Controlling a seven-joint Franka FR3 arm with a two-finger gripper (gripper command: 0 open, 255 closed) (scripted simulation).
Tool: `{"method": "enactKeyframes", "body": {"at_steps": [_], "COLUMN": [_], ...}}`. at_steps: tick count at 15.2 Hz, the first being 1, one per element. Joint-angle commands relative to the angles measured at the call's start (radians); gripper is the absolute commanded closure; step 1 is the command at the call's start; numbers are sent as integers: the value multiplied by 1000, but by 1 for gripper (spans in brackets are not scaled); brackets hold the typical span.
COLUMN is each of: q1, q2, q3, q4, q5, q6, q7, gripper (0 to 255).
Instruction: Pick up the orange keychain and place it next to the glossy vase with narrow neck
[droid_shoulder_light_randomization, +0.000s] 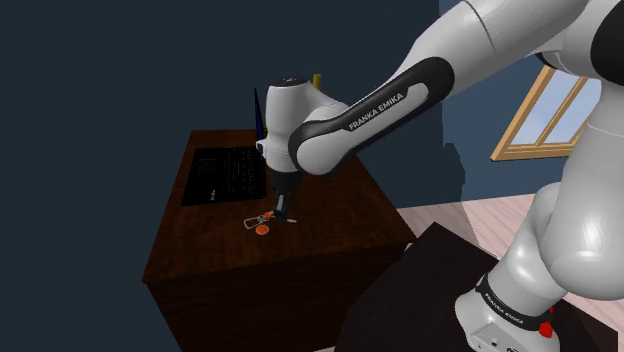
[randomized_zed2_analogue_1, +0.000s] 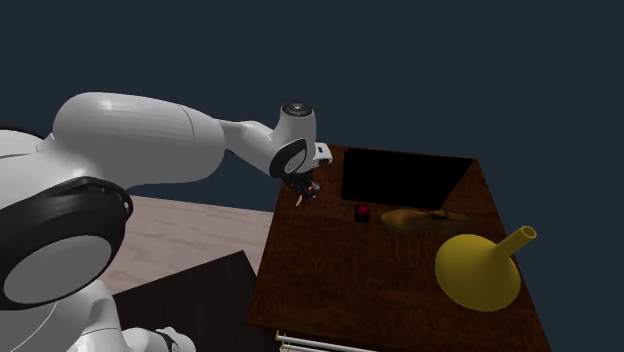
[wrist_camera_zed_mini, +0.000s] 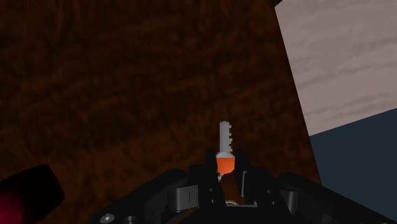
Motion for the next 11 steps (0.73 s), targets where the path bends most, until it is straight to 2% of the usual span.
{"method": "enactKeyframes", "body": {"at_steps": [1, 11], "q1": [-1, -5], "q2": [-16, -89], "q3": [2, 6], "q4": [9, 64], "q5": [6, 33], "q6": [-25, -151], "q7": [-3, -21], "gripper": [255, 255]}}
